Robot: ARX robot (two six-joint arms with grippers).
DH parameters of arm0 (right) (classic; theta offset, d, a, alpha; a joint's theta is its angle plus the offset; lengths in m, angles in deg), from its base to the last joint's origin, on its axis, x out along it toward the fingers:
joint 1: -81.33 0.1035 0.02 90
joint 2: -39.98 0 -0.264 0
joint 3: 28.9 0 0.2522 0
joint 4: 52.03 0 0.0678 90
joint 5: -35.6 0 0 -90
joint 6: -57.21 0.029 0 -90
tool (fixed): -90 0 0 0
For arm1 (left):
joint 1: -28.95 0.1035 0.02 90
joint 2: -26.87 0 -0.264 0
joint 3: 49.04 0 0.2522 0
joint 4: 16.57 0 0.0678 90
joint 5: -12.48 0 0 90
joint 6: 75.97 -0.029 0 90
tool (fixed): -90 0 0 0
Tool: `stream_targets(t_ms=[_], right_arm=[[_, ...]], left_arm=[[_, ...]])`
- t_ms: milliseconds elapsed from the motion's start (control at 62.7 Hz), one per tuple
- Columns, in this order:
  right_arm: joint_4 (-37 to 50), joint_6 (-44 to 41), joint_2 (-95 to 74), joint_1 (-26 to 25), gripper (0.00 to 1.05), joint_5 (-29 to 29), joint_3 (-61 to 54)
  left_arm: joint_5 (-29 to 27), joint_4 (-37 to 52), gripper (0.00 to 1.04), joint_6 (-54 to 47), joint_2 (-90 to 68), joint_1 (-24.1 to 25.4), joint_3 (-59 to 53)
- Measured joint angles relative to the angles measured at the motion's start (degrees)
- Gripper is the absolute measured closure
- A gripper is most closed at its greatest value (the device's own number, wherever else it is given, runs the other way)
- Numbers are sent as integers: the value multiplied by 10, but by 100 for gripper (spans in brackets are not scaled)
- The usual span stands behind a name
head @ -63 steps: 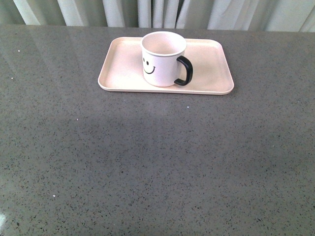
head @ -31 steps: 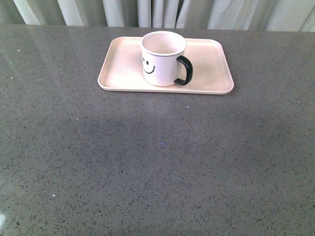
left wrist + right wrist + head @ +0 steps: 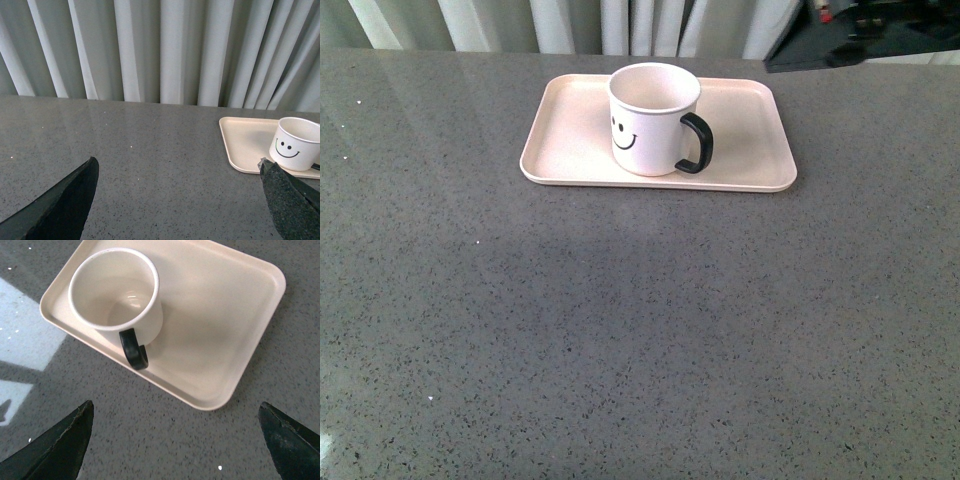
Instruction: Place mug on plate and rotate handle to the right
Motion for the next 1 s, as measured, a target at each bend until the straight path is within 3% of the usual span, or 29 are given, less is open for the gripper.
stream_targets(t_ms=[367,1005], right_arm=[[-104,63,-209,54,9,66,257],[-155,86,-291,83,9,96,361]], left_arm=[[0,0,9,0,0,0,0],[0,0,9,0,0,0,0]])
